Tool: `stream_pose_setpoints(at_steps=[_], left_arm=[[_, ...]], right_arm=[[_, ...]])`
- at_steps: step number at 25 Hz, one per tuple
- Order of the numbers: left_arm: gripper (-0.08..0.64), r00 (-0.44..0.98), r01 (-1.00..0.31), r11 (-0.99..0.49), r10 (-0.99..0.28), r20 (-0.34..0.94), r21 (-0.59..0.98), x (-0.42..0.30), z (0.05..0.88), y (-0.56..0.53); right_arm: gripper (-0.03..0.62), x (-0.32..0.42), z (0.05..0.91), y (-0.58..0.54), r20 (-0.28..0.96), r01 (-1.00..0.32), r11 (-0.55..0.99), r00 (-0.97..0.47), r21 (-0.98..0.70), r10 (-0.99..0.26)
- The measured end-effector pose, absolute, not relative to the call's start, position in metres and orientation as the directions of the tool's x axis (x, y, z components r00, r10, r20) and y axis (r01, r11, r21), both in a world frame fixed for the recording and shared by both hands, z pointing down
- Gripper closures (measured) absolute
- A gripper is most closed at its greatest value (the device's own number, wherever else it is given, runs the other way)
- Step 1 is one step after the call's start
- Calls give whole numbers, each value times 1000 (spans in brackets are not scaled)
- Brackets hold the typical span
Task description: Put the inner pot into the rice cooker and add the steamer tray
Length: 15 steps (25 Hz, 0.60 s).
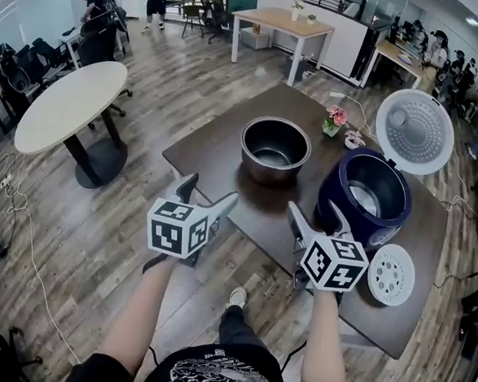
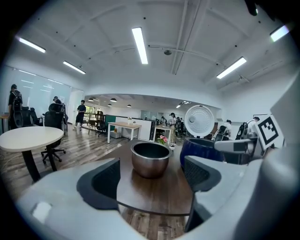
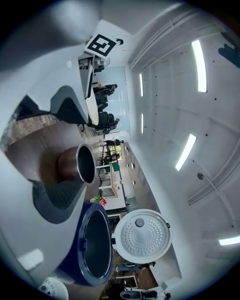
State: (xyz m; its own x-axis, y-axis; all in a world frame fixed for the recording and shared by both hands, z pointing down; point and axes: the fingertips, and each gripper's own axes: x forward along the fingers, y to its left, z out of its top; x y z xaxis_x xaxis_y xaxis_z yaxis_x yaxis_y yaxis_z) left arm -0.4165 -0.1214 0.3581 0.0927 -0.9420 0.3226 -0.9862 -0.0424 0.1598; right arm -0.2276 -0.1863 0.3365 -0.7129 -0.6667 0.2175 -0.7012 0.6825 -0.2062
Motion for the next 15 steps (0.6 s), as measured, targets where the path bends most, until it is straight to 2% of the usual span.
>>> stream_pose_setpoints(at_steps=[15], left_arm=[[132,116,-983,-53,-921,371,175,-472,378,-280]], right_arm=[[225,-298,361,-332,265,-705,657,-709,-266,-653]])
